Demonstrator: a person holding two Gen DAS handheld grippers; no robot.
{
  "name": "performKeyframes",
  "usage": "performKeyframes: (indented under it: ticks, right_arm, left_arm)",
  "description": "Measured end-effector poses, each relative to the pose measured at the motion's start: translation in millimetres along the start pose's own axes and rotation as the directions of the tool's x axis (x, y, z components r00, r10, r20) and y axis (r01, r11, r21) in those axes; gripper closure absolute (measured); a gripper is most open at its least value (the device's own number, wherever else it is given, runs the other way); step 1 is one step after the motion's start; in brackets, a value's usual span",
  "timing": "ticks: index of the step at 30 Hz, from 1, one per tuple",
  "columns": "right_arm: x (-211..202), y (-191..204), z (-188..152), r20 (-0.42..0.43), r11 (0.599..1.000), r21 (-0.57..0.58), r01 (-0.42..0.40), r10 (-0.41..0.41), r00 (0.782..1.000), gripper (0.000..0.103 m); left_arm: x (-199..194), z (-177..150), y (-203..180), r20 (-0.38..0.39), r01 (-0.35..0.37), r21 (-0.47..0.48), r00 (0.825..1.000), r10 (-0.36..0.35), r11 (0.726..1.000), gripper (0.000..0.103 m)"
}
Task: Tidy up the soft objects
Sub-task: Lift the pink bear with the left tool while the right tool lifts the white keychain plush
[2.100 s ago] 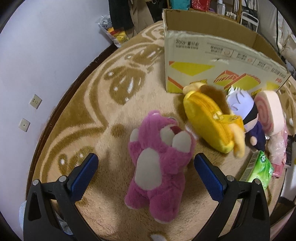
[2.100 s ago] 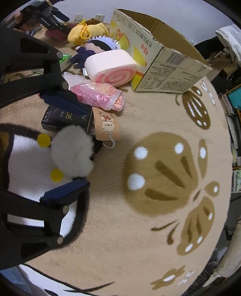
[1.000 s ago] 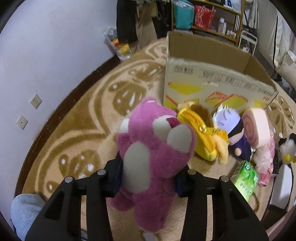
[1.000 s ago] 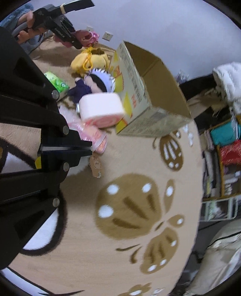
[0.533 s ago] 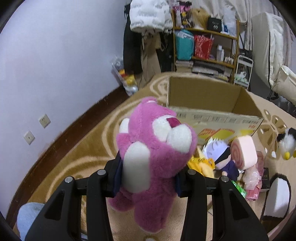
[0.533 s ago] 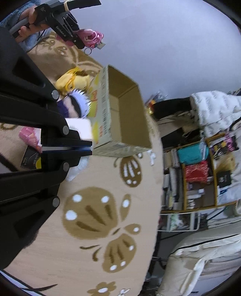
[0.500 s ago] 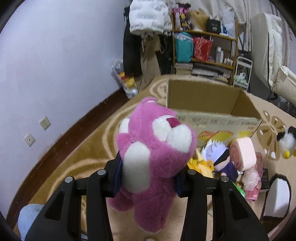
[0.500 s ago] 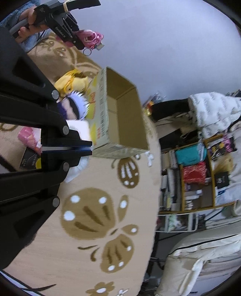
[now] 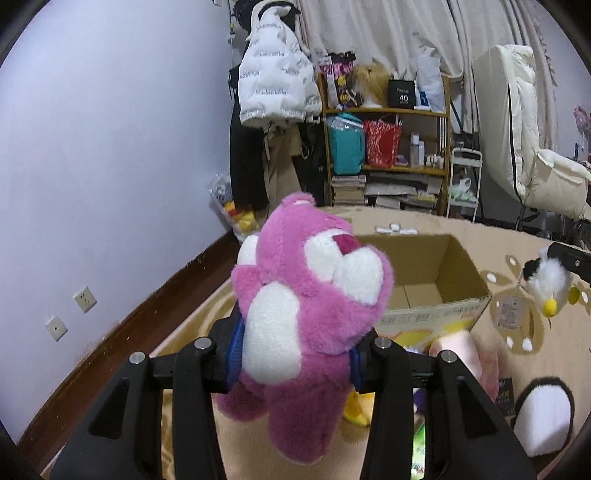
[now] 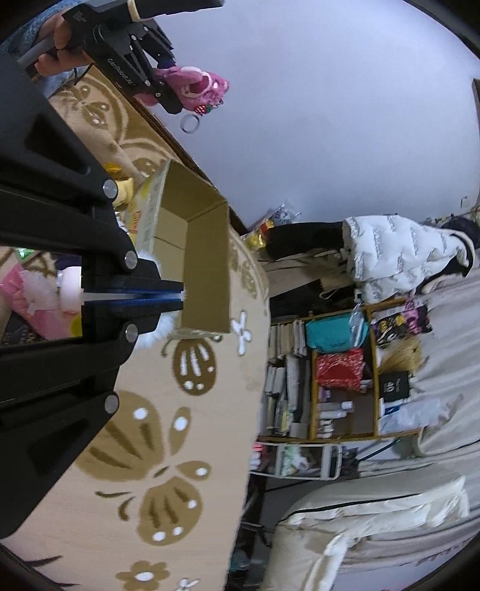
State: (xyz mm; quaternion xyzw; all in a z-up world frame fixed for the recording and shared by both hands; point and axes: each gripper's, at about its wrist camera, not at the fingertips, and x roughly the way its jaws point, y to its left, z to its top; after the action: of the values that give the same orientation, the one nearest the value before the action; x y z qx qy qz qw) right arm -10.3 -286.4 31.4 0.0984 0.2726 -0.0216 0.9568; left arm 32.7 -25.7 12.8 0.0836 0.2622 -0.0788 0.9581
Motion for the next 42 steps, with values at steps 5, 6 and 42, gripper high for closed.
performKeyframes:
  ticks: [5,6,42]
  right_arm:
    - [7.1,14.5,20.6,0.039,0.998,-0.054,-0.01,0.012,0.999,0.1]
    - [9.3,17.1,24.2,0.045,0.998,-0.062,-0.013,0.015,0.999,0.1]
    - [136.5,3.8,17.1,-0.097,0.992,-0.081,-0.101,0.093,0.991,0.1]
  left_arm:
    - [3.5,20.5,-4.3,0.048,-0.011,0.018,0.999,0.01,1.0,0.06]
    - [4.6,25.0,-5.1,0.056,-0.013,0.022,0.998,0.012,1.0,0.06]
    - [129.2,31.3,-44.6,-0.117,0.148,0.083,0.983,-0.138,0.986,0.06]
